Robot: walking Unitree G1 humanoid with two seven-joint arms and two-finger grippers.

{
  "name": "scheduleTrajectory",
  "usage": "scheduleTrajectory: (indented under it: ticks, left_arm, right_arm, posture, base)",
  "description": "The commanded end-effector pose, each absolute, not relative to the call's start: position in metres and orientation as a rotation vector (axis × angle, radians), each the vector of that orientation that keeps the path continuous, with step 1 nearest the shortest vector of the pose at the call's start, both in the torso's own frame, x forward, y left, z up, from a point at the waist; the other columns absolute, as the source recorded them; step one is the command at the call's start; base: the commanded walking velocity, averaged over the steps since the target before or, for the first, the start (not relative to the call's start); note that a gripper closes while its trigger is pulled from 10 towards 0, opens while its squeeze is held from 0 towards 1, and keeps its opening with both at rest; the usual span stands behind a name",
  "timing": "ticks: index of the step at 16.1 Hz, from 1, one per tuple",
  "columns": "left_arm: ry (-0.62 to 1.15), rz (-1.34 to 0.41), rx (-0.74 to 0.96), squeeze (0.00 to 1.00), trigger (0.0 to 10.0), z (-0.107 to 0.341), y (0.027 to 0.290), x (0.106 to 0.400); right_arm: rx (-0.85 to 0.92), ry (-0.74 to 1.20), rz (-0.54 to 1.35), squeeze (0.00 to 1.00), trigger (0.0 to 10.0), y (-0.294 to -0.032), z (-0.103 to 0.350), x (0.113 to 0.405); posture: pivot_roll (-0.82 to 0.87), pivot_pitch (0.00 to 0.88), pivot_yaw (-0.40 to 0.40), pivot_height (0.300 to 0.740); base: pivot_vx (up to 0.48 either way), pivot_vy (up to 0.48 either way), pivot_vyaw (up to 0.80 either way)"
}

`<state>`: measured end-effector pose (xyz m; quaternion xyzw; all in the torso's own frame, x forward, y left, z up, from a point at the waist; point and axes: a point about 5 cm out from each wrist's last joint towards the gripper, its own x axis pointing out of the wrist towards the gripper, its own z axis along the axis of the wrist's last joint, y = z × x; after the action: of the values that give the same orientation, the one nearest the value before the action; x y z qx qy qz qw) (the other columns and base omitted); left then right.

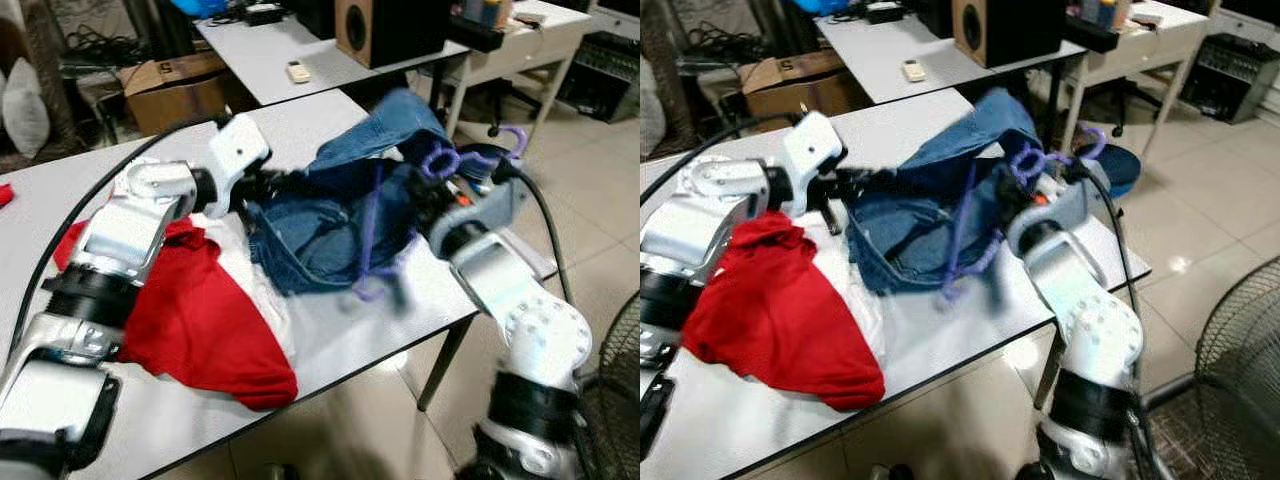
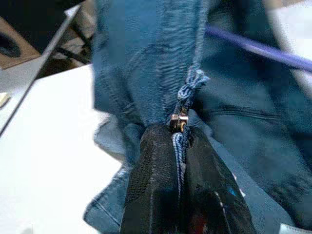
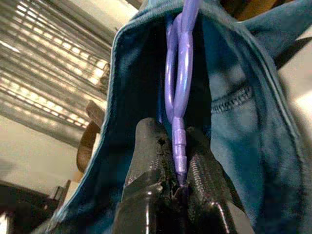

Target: Hang hanger

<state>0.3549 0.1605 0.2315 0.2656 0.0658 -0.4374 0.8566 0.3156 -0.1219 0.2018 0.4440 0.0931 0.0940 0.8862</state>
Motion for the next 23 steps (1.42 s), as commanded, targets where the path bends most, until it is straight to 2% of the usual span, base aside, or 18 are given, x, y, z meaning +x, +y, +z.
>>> scheduleTrajectory:
  ticks: [1, 6, 9, 14, 18, 20, 22, 23]
  left_arm:
    - [0.159, -0.946, 0.558, 0.00, 0.0, 0.231, 0.163, 0.349]
    - [0.071, -1.062, 0.291, 0.00, 0.0, 0.257, 0.140, 0.333]
    - [0.040, -1.228, 0.060, 0.00, 0.0, 0.276, 0.116, 0.318]
    - [0.056, -1.295, -0.217, 0.00, 0.0, 0.295, 0.091, 0.318]
    - [-0.051, -1.194, -0.418, 0.00, 0.0, 0.333, 0.084, 0.340]
    - [-0.090, -1.139, -0.464, 0.00, 0.0, 0.347, 0.083, 0.349]
    - [-0.160, -0.967, -0.454, 0.00, 0.0, 0.365, 0.088, 0.371]
    - [-0.160, -0.967, -0.454, 0.00, 0.0, 0.365, 0.088, 0.371]
  right_arm:
    - [0.949, 0.150, 0.154, 0.00, 10.0, -0.131, 0.202, 0.324]
    - [0.975, 0.164, 0.151, 0.00, 10.0, -0.126, 0.189, 0.349]
    - [1.010, 0.128, 0.103, 0.00, 10.0, -0.124, 0.183, 0.370]
    - [1.048, 0.141, 0.041, 0.00, 10.0, -0.110, 0.169, 0.389]
    - [0.892, 0.233, 0.081, 0.00, 10.0, -0.086, 0.152, 0.385]
    - [0.879, 0.263, 0.087, 0.00, 10.0, -0.082, 0.143, 0.381]
    - [0.869, 0.303, 0.108, 0.00, 10.0, -0.085, 0.134, 0.369]
    - [0.869, 0.303, 0.108, 0.00, 10.0, -0.085, 0.134, 0.369]
  posture:
    - [-0.10, 0.000, 0.030, 0.740]
    - [-0.08, 0.000, -0.003, 0.740]
    - [-0.08, 0.000, 0.010, 0.740]
    - [-0.07, 0.000, 0.022, 0.740]
    - [-0.07, 0.000, 0.034, 0.740]
    - [-0.07, 0.000, 0.039, 0.740]
    - [-0.08, 0.000, 0.057, 0.740]
    - [-0.08, 0.000, 0.057, 0.740]
  base:
    - [0.000, 0.000, 0.00]
    - [0.000, 0.000, 0.00]
    - [0.000, 0.000, 0.00]
    - [0.000, 0.000, 0.00]
    - [0.000, 0.000, 0.00]
    - [0.000, 0.000, 0.00]
    - [0.000, 0.000, 0.00]
    - [0.000, 0.000, 0.00]
